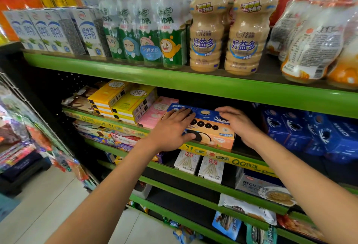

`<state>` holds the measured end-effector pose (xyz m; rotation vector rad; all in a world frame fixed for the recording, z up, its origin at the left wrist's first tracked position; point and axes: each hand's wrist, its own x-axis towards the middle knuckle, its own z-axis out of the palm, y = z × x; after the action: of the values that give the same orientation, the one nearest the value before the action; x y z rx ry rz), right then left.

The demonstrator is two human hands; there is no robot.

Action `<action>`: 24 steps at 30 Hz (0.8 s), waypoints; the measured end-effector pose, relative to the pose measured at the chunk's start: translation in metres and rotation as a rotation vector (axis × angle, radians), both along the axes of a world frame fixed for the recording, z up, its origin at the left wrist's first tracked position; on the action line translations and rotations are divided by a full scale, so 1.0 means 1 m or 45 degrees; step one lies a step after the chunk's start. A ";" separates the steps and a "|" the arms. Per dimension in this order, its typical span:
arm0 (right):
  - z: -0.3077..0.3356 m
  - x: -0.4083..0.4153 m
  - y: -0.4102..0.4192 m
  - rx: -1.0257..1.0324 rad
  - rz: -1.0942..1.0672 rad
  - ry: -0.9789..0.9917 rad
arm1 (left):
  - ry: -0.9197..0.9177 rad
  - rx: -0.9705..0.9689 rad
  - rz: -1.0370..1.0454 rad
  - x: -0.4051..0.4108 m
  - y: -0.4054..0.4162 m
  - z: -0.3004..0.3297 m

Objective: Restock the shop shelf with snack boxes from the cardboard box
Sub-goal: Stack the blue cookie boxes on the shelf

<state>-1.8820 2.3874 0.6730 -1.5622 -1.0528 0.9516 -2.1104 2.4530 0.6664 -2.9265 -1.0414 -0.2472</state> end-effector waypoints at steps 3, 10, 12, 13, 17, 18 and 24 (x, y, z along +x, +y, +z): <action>0.002 0.001 -0.005 0.048 -0.057 0.170 | -0.007 0.015 -0.008 0.000 0.000 0.000; -0.004 0.009 -0.021 0.100 -0.155 0.483 | -0.045 -0.017 0.016 -0.001 -0.001 0.000; -0.004 0.006 -0.026 0.085 -0.148 0.437 | -0.054 -0.040 0.024 -0.001 -0.003 0.002; -0.005 0.007 -0.030 0.082 -0.123 0.353 | -0.053 -0.055 0.032 -0.001 -0.004 0.003; -0.002 0.010 -0.055 0.064 0.011 -0.039 | -0.069 -0.166 0.064 0.003 -0.013 0.017; -0.001 0.014 -0.064 0.063 0.028 -0.124 | -0.118 -0.189 0.047 0.007 -0.018 0.023; 0.015 0.055 -0.132 0.322 -0.184 -1.459 | -0.424 -0.171 -0.214 0.074 -0.054 0.053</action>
<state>-1.8275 2.2555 0.6881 -1.9250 -1.6893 -0.2878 -2.0364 2.3987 0.7199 -3.1718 -0.8691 -0.7179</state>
